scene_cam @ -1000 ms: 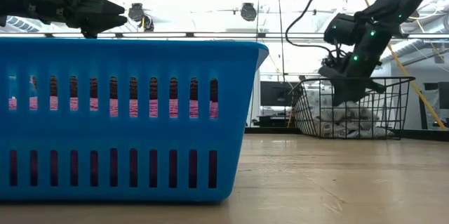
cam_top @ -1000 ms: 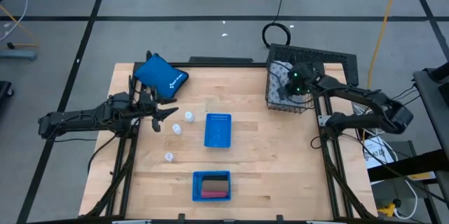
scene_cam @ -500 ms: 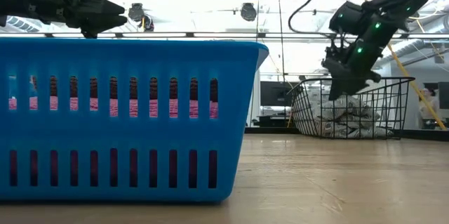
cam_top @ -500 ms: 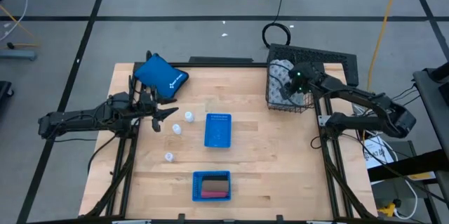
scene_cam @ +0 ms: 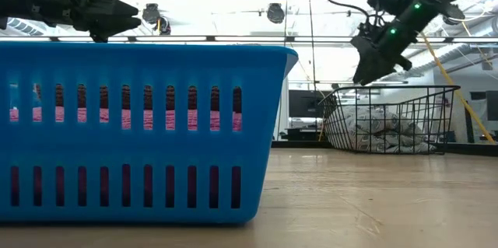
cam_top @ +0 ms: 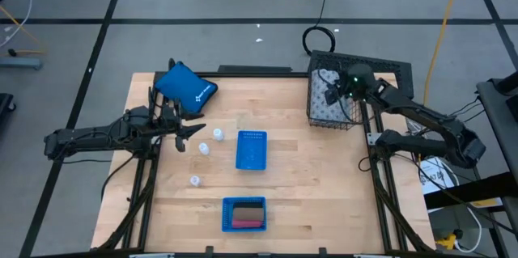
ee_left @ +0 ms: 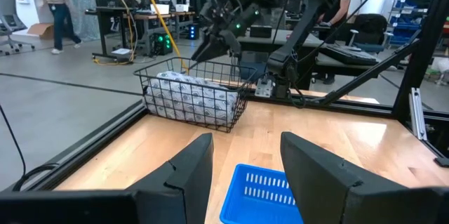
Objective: Pick & place medical supplies in basket/bin
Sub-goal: Put the blue patient gown into the black wire basket
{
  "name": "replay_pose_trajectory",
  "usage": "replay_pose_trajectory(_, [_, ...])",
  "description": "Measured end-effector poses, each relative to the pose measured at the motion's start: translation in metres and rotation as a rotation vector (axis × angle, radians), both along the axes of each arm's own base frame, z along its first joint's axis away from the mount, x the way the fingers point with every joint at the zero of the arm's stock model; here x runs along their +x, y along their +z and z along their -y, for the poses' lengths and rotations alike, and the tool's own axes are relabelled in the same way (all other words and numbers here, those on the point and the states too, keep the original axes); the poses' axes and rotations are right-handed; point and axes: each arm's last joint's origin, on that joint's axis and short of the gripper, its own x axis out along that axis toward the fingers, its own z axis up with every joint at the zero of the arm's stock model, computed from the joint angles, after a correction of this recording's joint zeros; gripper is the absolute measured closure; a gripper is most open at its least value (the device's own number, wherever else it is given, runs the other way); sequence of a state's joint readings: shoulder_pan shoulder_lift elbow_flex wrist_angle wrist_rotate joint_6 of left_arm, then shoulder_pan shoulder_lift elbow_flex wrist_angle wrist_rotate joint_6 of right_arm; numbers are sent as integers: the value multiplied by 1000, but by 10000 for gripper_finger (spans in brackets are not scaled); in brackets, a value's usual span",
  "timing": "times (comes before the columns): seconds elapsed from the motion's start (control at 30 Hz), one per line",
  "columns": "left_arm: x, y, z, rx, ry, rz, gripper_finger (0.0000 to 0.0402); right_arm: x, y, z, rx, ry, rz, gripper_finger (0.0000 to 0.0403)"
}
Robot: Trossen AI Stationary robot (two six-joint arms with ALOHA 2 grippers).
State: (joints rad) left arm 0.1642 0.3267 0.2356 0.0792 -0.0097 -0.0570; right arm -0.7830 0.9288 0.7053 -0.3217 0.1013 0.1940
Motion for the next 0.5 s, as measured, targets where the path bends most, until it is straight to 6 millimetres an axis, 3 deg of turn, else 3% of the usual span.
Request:
replay_pose_trajectory(0.2, [0,0,0,0,0,0,224,15,11,16,5,45,-96,335])
replay_pose_trajectory(0.3, [0,0,0,0,0,0,224,24,2,28,6,78,-169,390])
replay_pose_trajectory(0.5, [0,0,0,0,0,0,224,28,-36,55,136,32,-284,387])
